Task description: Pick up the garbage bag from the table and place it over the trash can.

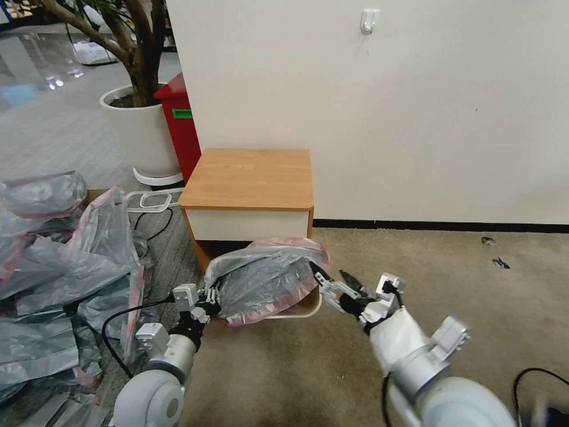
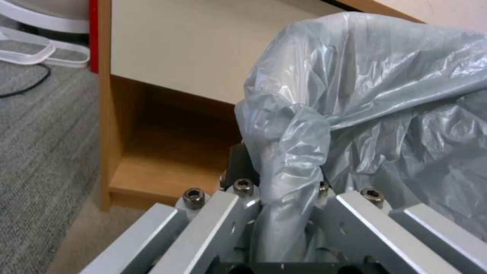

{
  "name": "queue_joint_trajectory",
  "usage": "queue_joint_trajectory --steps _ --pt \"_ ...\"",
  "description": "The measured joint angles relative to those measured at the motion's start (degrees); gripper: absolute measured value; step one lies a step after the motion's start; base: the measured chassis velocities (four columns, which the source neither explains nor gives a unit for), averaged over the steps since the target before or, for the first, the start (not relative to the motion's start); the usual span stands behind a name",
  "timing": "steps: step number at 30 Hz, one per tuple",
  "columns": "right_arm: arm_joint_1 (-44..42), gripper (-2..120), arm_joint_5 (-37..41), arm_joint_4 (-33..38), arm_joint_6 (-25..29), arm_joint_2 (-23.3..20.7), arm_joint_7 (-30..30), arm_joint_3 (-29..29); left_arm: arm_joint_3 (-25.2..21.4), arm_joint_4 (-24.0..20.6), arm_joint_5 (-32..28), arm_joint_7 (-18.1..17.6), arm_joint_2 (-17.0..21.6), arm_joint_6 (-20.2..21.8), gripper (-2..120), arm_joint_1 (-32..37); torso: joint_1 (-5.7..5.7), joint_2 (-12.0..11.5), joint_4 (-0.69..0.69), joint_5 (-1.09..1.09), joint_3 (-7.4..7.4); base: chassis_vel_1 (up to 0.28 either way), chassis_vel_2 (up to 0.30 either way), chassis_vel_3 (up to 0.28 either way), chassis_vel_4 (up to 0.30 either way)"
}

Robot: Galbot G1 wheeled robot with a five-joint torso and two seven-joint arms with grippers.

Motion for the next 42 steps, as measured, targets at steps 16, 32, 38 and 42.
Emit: queue_joint_trajectory --steps 16,32,38,42 --pt "-2.1 100 -10.5 -4.9 -2.0 4.2 0.9 -7.4 -0.1 -0.7 1.1 0.2 -0.7 -0.7 3 0.4 0.00 0.0 0.00 0.01 0.00 0.000 0.000 0.000 0.000" --pt "1.5 100 -10.4 -8.3 -2.7 4.9 1.9 -8.7 0.5 -2.3 5.6 1.5 -0.5 -2.1 3 1.5 0.00 0.0 0.00 0.01 0.00 0.000 0.000 0.000 0.000" --pt "2.9 100 -9.2 -9.8 -1.9 5.5 0.0 -9.0 0.5 -3.4 6.0 1.5 -0.5 -2.2 3 2.3 0.00 0.0 0.00 0.01 0.00 0.000 0.000 0.000 0.000" --pt "3.3 100 -9.0 -10.4 -1.5 5.6 -0.6 -9.0 0.4 -3.6 5.9 1.5 -0.6 -2.2 3 2.5 0.00 0.0 0.00 0.01 0.00 0.000 0.000 0.000 0.000"
